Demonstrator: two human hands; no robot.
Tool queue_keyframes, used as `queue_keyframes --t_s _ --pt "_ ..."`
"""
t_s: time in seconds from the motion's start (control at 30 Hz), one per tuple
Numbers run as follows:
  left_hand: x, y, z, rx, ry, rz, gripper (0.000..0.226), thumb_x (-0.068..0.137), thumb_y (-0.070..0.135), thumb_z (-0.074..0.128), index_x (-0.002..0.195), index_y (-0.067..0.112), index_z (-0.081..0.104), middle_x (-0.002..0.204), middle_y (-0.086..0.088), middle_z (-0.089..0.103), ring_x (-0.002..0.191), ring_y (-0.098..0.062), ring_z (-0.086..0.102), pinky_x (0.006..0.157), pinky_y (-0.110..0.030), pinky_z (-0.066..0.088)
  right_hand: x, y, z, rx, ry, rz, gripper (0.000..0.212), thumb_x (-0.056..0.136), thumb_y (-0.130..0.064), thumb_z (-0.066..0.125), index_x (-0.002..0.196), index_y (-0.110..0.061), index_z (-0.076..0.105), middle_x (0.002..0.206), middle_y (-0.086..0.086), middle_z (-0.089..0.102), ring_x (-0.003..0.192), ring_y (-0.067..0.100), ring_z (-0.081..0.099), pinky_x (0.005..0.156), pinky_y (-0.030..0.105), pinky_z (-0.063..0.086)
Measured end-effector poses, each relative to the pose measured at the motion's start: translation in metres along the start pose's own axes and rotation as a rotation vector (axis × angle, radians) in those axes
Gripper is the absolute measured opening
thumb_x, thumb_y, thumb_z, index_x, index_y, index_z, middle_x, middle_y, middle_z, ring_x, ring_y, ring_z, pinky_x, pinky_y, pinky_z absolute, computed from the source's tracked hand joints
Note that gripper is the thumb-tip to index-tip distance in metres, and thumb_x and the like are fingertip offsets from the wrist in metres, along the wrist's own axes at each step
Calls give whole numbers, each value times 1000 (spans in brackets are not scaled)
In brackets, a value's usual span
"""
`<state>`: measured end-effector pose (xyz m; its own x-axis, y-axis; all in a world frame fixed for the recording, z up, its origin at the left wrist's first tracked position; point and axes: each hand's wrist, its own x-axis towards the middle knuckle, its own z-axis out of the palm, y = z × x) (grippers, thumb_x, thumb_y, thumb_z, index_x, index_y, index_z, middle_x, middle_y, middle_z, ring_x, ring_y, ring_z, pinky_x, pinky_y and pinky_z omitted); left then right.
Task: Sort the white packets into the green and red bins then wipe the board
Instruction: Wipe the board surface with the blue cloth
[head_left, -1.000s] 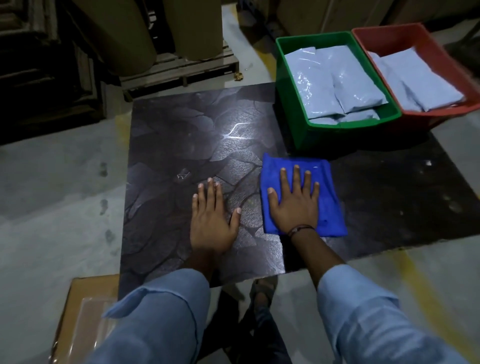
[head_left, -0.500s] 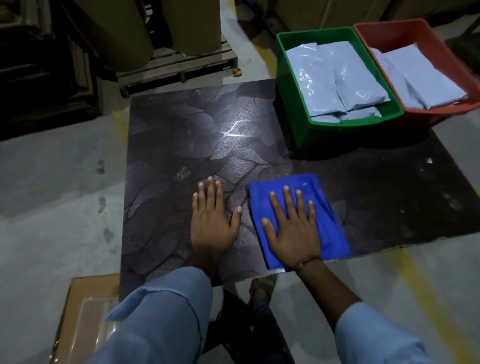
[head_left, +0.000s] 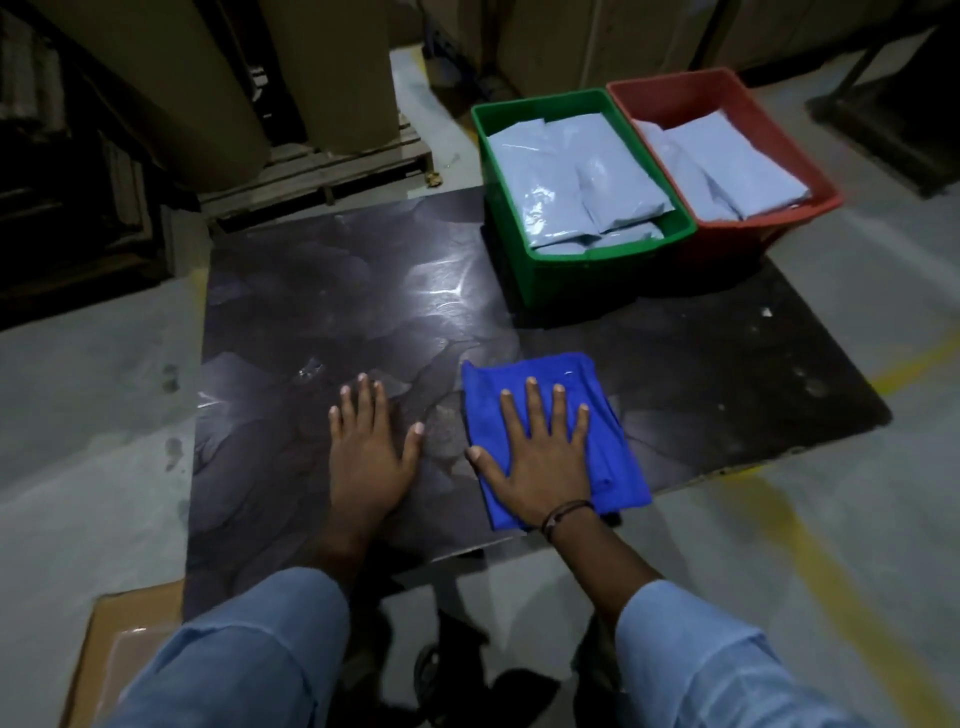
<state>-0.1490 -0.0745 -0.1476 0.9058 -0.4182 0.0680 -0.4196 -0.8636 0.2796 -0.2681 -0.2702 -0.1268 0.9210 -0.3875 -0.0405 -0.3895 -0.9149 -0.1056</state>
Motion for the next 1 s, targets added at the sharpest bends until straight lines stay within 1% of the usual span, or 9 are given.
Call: queue_keyframes --t_s 0.1,0.23,0.37,0.43,0.53,0.63,0.83,0.9,1.0 --pt "-4 40 7 -22 -14 47 86 95 62 37 158 4 29 169 -16 14 156 -39 11 126 -54 11 -1 54 -4 9 14 54 85 90 -77 28 158 -26 27 166 11 16 152 42 11 117 68 8" --pt "7 145 29 -93 -68 156 86 96 61 34 159 3 27 169 -16 16 156 -37 11 126 -55 13 11 147 -15 7 -7 184 84 89 -78 26 158 -31 24 167 8 16 152 40 11 117 66 12" --pt "21 242 55 -66 -164 199 87 98 63 28 161 4 17 171 -14 6 158 -35 3 128 -51 4 38 247 -25 -5 -24 318 90 84 -83 14 158 -32 20 167 7 14 152 40 10 118 66 11" --pt "25 268 64 -33 -162 175 86 100 63 30 162 6 14 171 -13 3 158 -33 -1 128 -50 0 55 288 -32 6 -25 377 93 82 -85 9 159 -32 17 168 6 11 153 39 6 119 65 8" --pt "25 278 69 5 -110 133 85 100 62 32 162 7 16 171 -12 6 158 -32 1 128 -50 5 80 318 -36 4 -48 419 93 84 -84 10 160 -30 14 168 7 8 153 40 2 118 66 5" --pt "25 276 73 -5 -97 133 85 98 62 34 162 7 19 171 -10 7 158 -31 3 128 -50 8 92 303 -34 12 -43 361 91 87 -82 14 160 -27 15 168 11 8 152 43 2 117 68 5" --pt "28 273 79 -18 -68 127 85 94 60 41 159 4 30 169 -13 19 157 -33 15 126 -54 17 53 243 -22 -1 1 -164 77 95 -70 30 159 -28 21 167 10 14 153 41 5 118 65 7" --pt "28 274 79 -11 -56 125 85 94 60 41 159 5 29 169 -11 19 157 -32 14 126 -52 16 41 265 -23 -9 20 -174 76 95 -71 32 159 -31 22 167 6 15 154 38 6 119 63 9" --pt "28 276 79 -5 -55 122 85 95 60 41 160 8 26 170 -9 15 158 -30 10 128 -49 12 45 324 -29 -38 30 -20 75 94 -71 32 158 -32 24 167 6 17 153 36 11 120 61 11"
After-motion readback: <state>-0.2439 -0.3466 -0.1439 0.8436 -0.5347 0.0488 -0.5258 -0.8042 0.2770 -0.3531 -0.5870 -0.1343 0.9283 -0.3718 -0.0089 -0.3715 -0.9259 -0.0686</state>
